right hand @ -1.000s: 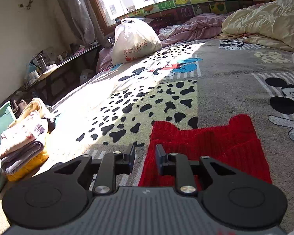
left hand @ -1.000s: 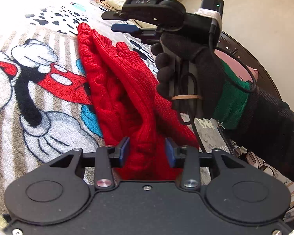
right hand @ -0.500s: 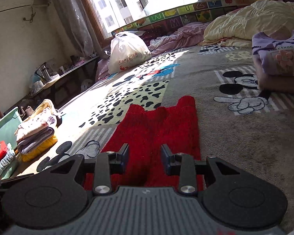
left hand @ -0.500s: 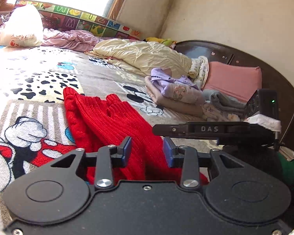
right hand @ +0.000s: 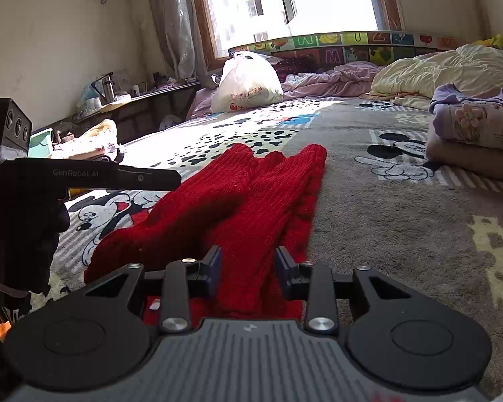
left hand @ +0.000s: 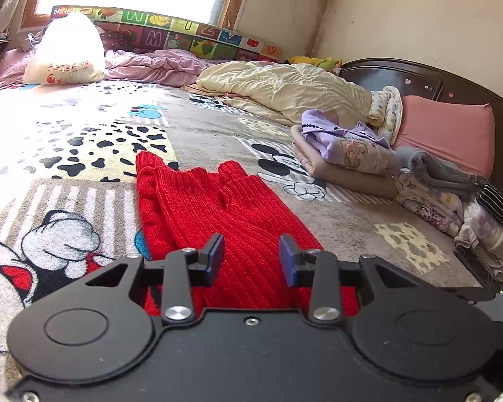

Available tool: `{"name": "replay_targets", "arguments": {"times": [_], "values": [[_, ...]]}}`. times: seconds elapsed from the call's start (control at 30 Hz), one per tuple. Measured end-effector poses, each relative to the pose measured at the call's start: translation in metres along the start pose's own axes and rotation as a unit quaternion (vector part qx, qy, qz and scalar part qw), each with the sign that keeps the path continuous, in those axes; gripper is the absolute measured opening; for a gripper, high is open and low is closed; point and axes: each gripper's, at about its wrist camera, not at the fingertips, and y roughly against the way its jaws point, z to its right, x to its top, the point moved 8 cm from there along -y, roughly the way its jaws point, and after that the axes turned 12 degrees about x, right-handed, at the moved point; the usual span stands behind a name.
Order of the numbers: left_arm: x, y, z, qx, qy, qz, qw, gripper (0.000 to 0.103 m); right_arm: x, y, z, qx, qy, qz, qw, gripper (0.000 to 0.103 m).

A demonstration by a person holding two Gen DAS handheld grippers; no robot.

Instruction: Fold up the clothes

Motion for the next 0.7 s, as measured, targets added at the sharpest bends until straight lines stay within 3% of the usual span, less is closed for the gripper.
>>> {"name": "replay_targets", "arguments": {"times": [0.03,0.1,0.17,0.4,0.5,0.57,0.6,0.67,0.7], "values": [[-0.005,-0.01,0.001,0.01,-0.014,-0.025,0.9995,0.035,-0.006,-0.002,0.003,0.004,-0.013,0.003,1.0,0.036],[-0.011,-0.02,0.0,0.017,-0.039,-0.028,0.9987,0.039,-0.017,-0.002,0.008,0.014,-0.033,0.015,0.999,0.036],[-0.007,-0.023,-0.007,-0.001,-0.008,-0.04,0.9992,0.039,-0.018,0.001,0.009,0.024,-0.04,0.023,0.999,0.036],[0.007,0.022,-0.02,0.001,0.014,0.048,0.9988,0.035,-0.016,0.007,0.018,0.049,-0.076,0.043,0.995,0.036],[0.008,0.053,-0.014,-0.054,0.069,0.076,0.9933,0.034,-0.011,0.016,0.008,0.038,-0.044,0.053,0.997,0.036],[0.0,0.069,0.002,-0.099,0.069,0.084,0.9891,0.025,-0.007,0.023,-0.001,0.034,-0.02,0.06,0.997,0.036],[-0.008,0.068,0.009,-0.094,0.048,0.071,0.9919,0.021,-0.006,0.025,-0.005,0.036,-0.013,0.062,0.997,0.036],[-0.039,0.046,0.012,-0.033,-0.006,0.006,0.9994,0.018,-0.007,0.026,-0.01,0.035,-0.006,0.059,0.998,0.036],[-0.055,0.035,0.011,-0.008,-0.032,-0.006,0.9994,0.015,-0.009,0.027,-0.011,0.034,-0.005,0.056,0.998,0.036]]}}
